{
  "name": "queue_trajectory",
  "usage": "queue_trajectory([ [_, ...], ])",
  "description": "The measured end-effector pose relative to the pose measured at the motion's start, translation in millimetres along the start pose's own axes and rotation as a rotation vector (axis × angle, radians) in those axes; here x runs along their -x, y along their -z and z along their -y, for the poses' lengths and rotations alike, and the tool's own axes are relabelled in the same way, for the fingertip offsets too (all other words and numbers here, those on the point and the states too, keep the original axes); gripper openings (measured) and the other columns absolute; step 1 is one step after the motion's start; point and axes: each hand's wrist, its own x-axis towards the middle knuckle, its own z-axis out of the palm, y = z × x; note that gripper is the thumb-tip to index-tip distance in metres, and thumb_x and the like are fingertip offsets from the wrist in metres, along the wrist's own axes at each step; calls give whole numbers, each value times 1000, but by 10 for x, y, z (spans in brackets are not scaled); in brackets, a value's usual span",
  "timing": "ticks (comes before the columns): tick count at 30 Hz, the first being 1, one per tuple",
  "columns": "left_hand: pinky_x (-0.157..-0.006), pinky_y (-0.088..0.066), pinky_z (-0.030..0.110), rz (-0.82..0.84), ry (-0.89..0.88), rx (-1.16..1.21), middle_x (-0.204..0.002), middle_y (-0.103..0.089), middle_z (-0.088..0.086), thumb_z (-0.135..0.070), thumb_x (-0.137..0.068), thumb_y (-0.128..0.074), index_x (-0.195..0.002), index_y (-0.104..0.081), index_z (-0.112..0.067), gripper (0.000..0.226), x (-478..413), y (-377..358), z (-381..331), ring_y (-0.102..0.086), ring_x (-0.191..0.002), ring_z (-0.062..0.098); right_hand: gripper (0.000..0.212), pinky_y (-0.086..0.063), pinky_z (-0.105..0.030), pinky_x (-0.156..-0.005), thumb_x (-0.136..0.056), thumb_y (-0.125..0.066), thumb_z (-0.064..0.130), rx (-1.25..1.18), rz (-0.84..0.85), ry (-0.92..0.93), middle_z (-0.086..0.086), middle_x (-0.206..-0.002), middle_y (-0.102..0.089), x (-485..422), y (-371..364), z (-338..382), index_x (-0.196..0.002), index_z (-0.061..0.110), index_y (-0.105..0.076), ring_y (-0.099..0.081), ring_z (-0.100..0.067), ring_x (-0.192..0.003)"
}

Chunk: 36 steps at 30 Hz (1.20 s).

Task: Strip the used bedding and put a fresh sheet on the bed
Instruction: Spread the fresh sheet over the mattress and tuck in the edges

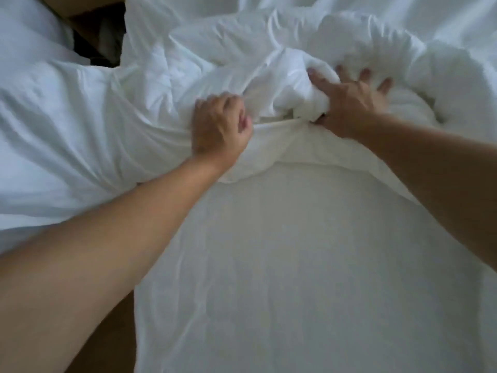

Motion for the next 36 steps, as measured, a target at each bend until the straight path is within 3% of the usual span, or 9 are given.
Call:
queue_trajectory([
  [3,-100,-36,45,478,-204,-101,-131,-57,10,-54,-76,-69,-127,-59,-16,65,653,-190,-208,-52,-120,33,88,-34,-61,-110,-84,-68,59,-44,144,70,-12,-151,-46,-313,-165,-130,-152,56,-13,-47,-44,-131],
  [9,-109,-33,50,333,-56,-337,-137,-51,13,-24,-85,-65,-139,-51,-15,56,417,-473,-384,-49,-124,36,85,-38,-56,-107,-83,-61,67,-91,188,111,-16,-151,-44,-432,-369,-199,-151,56,-12,-50,-44,-129],
  [17,-92,-43,47,419,119,-323,-128,-48,11,-38,-81,-72,-128,-50,-19,55,384,-127,-202,-48,-114,33,77,-25,-69,-109,-76,-35,85,-76,189,90,-8,-153,-41,-86,-294,-114,-145,64,-11,-42,-44,-133],
  [22,-114,-26,48,482,168,-392,-130,-60,13,-20,-89,-58,-139,-47,-12,51,488,56,-70,-51,-126,34,67,-29,-71,-102,-82,-27,86,-16,161,84,-8,-141,-52,227,-213,60,-143,58,-22,-47,-40,-127],
  [26,-87,-45,39,765,45,-137,-121,-68,8,-39,-102,-47,-119,-67,-18,33,819,316,-39,-65,-109,32,52,-36,-67,-99,-89,-45,66,57,-7,192,-17,-115,-66,661,-179,267,-132,38,-52,-54,-42,-110],
  [30,-64,-32,34,741,-31,140,-86,-69,10,-41,-101,-46,-74,-56,-24,33,1249,737,-216,-65,-81,33,61,-32,-55,-105,-77,-70,59,-32,-321,222,-21,-129,-49,1220,-244,709,-120,17,-60,-46,-42,-115],
  [32,-64,-31,34,685,-51,161,-87,-68,10,-36,-99,-48,-75,-58,-23,29,1381,915,-210,-63,-85,33,49,-36,-49,-95,-88,-64,58,-163,-527,437,-17,-127,-51,1528,-310,987,-109,13,-64,-51,-39,-108],
  [34,-63,-33,34,597,-110,157,-95,-66,6,-33,-100,-47,-93,-71,-14,31,1508,1046,-161,-57,-96,29,45,-44,-48,-82,-98,-53,50,-296,-434,720,-15,-117,-57,1775,-370,1150,-108,9,-67,-55,-36,-96],
  [36,-63,-32,34,533,-131,172,-97,-63,6,-29,-99,-50,-93,-71,-10,29,1606,1135,-102,-51,-98,28,51,-47,-46,-76,-95,-55,52,-268,-326,760,-13,-107,-62,1881,-414,1140,-107,5,-69,-57,-34,-89],
])
